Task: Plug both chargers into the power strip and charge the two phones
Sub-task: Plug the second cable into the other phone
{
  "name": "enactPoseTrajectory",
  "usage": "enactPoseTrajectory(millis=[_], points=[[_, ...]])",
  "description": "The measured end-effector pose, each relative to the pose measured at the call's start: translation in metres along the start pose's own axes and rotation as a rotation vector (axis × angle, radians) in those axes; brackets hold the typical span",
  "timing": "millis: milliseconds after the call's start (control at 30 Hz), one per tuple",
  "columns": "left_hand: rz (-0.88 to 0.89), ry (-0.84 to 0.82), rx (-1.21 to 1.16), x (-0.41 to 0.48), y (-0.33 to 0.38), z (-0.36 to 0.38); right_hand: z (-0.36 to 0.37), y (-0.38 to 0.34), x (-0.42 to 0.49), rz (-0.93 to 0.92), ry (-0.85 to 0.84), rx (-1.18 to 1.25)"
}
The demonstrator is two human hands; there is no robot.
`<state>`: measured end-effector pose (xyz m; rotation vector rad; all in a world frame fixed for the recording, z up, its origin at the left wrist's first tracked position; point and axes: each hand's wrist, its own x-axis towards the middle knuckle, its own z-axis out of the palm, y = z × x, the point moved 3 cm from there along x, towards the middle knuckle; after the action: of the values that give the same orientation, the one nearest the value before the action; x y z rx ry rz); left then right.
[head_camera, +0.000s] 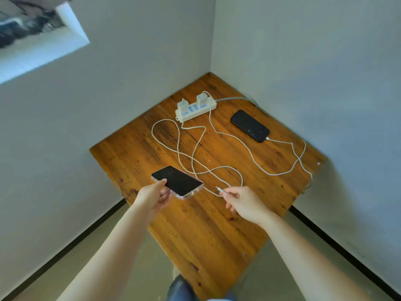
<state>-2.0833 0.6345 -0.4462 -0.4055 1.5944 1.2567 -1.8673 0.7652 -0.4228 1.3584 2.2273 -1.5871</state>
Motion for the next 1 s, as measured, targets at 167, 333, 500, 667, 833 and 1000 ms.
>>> enactPoseTrajectory(millis=[167, 333, 500, 667, 833, 1000], points=[[-0.008, -0.12, -0.078, -0.029, 0.023, -0.019, 0.016, -0.056, -0.038, -0.034, 0.033, 0.291], [0.002, -0.173, -0.134, -0.041, 0.037, -0.022, 0.032, -0.089, -0.061, -0.126, 0.133, 0.236], [0.005, -0.193, -0.146, -0.052, 0.04, -0.014, 0.029, -0.106, -0.067, -0.204, 0.246, 0.166], [-0.015, -0.198, -0.147, -0.059, 0.037, -0.006, 0.024, -0.105, -0.067, -0.208, 0.374, 0.057], [-0.012, -0.2, -0.143, -0.064, 0.034, 0.002, 0.02, -0.1, -0.065, -0.209, 0.469, -0.021], [0.016, -0.179, -0.14, -0.071, 0.032, 0.011, 0.016, -0.099, -0.065, -0.24, 0.548, -0.186]])
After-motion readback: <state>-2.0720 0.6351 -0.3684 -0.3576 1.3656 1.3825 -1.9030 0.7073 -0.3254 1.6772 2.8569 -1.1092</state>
